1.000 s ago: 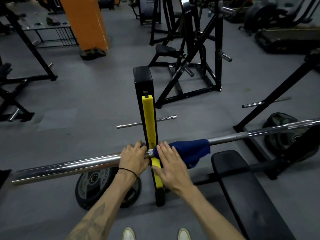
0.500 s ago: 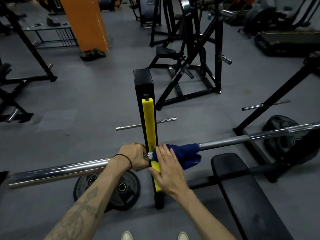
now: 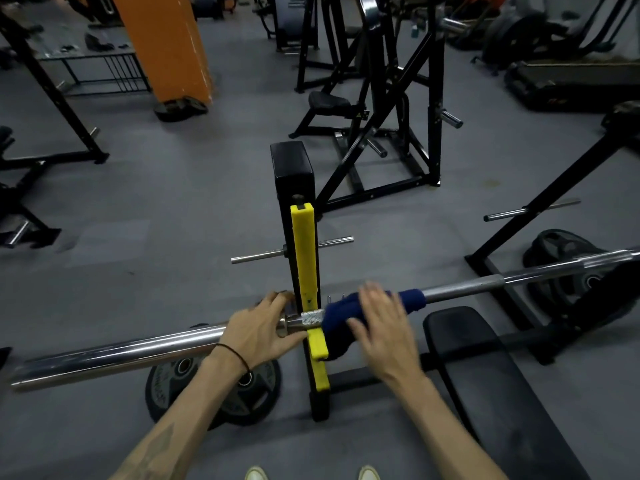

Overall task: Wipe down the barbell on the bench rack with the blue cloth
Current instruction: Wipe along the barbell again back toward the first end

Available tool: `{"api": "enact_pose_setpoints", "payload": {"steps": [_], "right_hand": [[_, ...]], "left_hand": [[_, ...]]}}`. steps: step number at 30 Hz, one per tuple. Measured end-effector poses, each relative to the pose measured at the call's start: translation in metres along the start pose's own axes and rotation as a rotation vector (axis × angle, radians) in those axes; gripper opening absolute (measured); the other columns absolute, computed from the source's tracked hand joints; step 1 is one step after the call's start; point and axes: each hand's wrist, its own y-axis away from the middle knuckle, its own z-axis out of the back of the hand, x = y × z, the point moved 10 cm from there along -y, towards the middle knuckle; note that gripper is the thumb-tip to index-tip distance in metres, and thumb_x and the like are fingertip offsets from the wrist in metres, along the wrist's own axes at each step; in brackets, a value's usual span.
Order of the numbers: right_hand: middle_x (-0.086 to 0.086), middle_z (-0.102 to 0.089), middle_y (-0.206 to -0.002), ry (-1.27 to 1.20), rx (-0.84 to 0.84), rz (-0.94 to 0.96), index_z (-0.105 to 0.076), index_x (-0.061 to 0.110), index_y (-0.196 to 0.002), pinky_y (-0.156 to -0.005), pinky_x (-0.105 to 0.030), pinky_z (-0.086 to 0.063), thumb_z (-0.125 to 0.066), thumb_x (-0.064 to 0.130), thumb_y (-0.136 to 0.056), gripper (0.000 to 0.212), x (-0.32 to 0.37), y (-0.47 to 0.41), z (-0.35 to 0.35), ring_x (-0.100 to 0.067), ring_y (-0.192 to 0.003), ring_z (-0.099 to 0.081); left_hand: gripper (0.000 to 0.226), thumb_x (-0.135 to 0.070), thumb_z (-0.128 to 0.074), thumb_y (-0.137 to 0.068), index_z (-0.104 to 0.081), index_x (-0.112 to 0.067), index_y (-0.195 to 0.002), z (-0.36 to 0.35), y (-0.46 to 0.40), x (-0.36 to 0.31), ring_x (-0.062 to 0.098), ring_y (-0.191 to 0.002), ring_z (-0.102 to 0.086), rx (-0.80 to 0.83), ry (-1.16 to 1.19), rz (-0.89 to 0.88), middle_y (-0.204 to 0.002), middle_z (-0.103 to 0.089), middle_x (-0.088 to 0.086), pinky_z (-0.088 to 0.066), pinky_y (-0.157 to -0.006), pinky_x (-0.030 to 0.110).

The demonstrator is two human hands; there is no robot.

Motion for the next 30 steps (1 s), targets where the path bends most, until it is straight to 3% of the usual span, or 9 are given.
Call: {"api": "enact_pose_setpoints", "payload": {"steps": [2,5,8,11,16,18,20,25,30], "right_hand": [[-0.008,-0.035,-0.164,0.007,-0.084,-0.154,-0.041,0.005,-0.156,-0.13,-0.04,-0.005,-0.017,0.058,-0.11,0.074,-0.031,0.002,0.017,-0.023,-0.155,-0.028],[-0.004,-0.015,-0.171,-0.142,-0.086,-0.349,-0.022,0.008,-0.162,-0.129,-0.037,0.006,-0.012,0.068,-0.105,0.084,0.001,0.003,0.002,-0.014,-0.16,-0.001],[-0.005,-0.006,-0.173,-0.189,0.016,-0.147,-0.017,0.009,-0.164,-0.129,-0.036,0.005,-0.016,0.067,-0.107,0.082,0.078,0.013,-0.028,-0.015,-0.16,0.002],[-0.001,-0.01,-0.173,-0.123,0.076,0.075,-0.02,0.013,-0.164,-0.128,-0.039,-0.007,-0.023,0.059,-0.11,0.071,0.073,0.018,-0.028,-0.014,-0.16,-0.006],[-0.002,-0.016,-0.172,-0.135,-0.103,-0.252,-0.024,0.011,-0.162,-0.13,-0.044,-0.009,-0.02,0.058,-0.109,0.071,-0.01,0.015,0.009,-0.014,-0.16,-0.008],[0.0,-0.006,-0.173,-0.228,-0.055,-0.308,-0.016,0.013,-0.164,-0.13,-0.041,0.0,-0.021,0.064,-0.106,0.077,0.021,0.011,-0.006,-0.01,-0.159,0.003],[0.0,0.0,-0.174,-0.242,0.014,-0.169,-0.012,0.014,-0.164,-0.129,-0.036,0.005,-0.023,0.068,-0.105,0.081,0.072,0.012,-0.024,-0.011,-0.16,0.005],[-0.003,-0.02,-0.171,-0.162,-0.017,0.02,-0.028,0.012,-0.162,-0.127,-0.04,-0.015,-0.034,0.058,-0.108,0.071,0.087,0.021,-0.027,-0.014,-0.159,-0.012],[-0.004,-0.033,-0.166,-0.205,-0.165,-0.152,-0.043,0.009,-0.155,-0.128,-0.04,-0.017,-0.054,0.045,-0.101,0.066,0.07,0.018,-0.021,-0.019,-0.157,-0.024]], "left_hand": [[0.085,-0.087,-0.038,-0.082,-0.046,-0.024,-0.138,0.002,0.01,0.007,0.015,-0.08,-0.067,-0.05,0.004,-0.032,-0.114,-0.065,-0.005,-0.054,-0.061,0.026],[0.082,-0.086,-0.033,-0.086,-0.055,-0.019,-0.127,0.011,0.021,0.012,0.017,-0.075,-0.068,-0.17,-0.064,-0.075,-0.102,-0.071,-0.002,-0.055,-0.063,0.031],[0.08,-0.081,-0.028,-0.091,-0.061,-0.016,-0.122,0.011,0.024,0.014,0.018,-0.073,-0.069,-0.185,-0.092,-0.061,-0.095,-0.073,0.0,-0.055,-0.062,0.031],[0.076,-0.074,-0.021,-0.097,-0.063,-0.015,-0.121,0.014,0.023,0.02,0.02,-0.074,-0.068,-0.17,-0.023,-0.029,-0.092,-0.073,0.001,-0.054,-0.064,0.032],[0.069,-0.067,-0.018,-0.101,-0.067,-0.018,-0.102,0.024,0.028,0.034,0.022,-0.064,-0.066,-0.227,-0.058,0.019,-0.076,-0.07,-0.001,-0.049,-0.054,0.03],[0.069,-0.065,-0.016,-0.102,-0.068,-0.019,-0.098,0.021,0.03,0.038,0.022,-0.065,-0.066,-0.222,-0.076,0.021,-0.076,-0.069,-0.002,-0.05,-0.055,0.031],[0.069,-0.064,-0.016,-0.103,-0.069,-0.019,-0.096,0.018,0.031,0.038,0.021,-0.066,-0.066,-0.227,-0.085,-0.001,-0.078,-0.068,-0.002,-0.05,-0.055,0.032],[0.069,-0.061,-0.02,-0.103,-0.072,-0.016,-0.103,0.017,0.032,0.034,0.02,-0.071,-0.067,-0.252,-0.108,-0.061,-0.082,-0.07,-0.002,-0.051,-0.055,0.031],[0.063,-0.058,-0.023,-0.104,-0.071,-0.017,-0.103,0.02,0.037,0.042,0.02,-0.069,-0.065,-0.261,-0.127,-0.058,-0.081,-0.068,-0.003,-0.049,-0.055,0.031]]}}
